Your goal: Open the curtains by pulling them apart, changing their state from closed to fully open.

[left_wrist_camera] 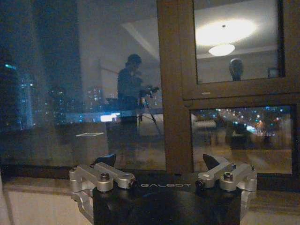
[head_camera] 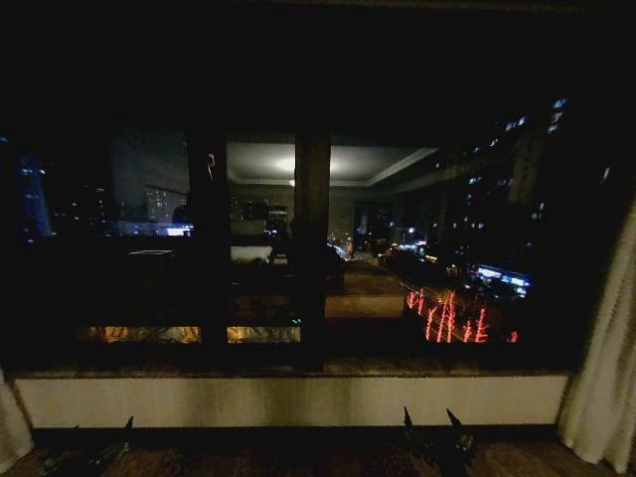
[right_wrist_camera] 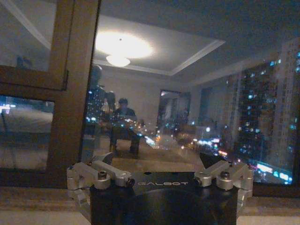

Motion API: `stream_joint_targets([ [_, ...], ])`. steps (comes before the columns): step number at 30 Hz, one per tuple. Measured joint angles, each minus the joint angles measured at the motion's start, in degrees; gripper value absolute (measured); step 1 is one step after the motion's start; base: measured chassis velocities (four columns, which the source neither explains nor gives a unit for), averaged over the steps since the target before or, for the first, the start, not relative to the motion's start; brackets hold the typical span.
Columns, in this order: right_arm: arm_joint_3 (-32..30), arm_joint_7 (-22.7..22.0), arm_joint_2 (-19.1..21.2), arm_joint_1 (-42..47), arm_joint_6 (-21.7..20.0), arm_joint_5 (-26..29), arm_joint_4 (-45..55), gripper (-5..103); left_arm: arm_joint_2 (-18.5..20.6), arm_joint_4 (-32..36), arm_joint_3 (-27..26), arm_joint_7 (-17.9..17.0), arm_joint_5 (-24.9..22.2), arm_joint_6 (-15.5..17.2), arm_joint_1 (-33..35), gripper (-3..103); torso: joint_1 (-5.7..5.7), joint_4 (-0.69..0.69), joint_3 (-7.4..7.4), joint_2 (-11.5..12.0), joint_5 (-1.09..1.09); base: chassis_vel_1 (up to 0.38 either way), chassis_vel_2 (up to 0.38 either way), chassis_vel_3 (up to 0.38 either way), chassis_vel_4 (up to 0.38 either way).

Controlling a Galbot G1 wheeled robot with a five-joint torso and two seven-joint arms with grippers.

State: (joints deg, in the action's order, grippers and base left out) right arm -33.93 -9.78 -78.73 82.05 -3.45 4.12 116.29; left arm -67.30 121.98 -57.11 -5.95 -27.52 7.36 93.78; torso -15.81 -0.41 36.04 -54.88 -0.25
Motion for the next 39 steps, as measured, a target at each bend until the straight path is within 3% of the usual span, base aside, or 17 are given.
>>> stream_joint_targets([
  [9,-0.17,-0.20,0.01,0.61,0.57,-0.20,0.42,100,-0.21,-0.21,0.04,0.11,-0.03,-0.50,0.29,100,-0.02,0.01,0.00,0.02,-0.01,0.004,-0.091,-0.023,0.105],
  [26,0.24,-1.17,0.00,-0.04,2.35,-1.99,-0.38,100,0.08,-0.20,-0.77,-0.08,-0.90,-1.12,0.34,100,0.08,0.01,-0.05,-0.05,0.00,0.212,-0.201,-0.204,0.207],
  [39,2.05,-0.94,0.00,0.74,2.23,-3.35,0.58,100,-0.97,-0.74,-0.20,-0.15,-2.58,-2.38,0.22,100,0.03,0.01,-0.02,0.00,0.01,0.000,-0.001,-0.001,-0.002],
])
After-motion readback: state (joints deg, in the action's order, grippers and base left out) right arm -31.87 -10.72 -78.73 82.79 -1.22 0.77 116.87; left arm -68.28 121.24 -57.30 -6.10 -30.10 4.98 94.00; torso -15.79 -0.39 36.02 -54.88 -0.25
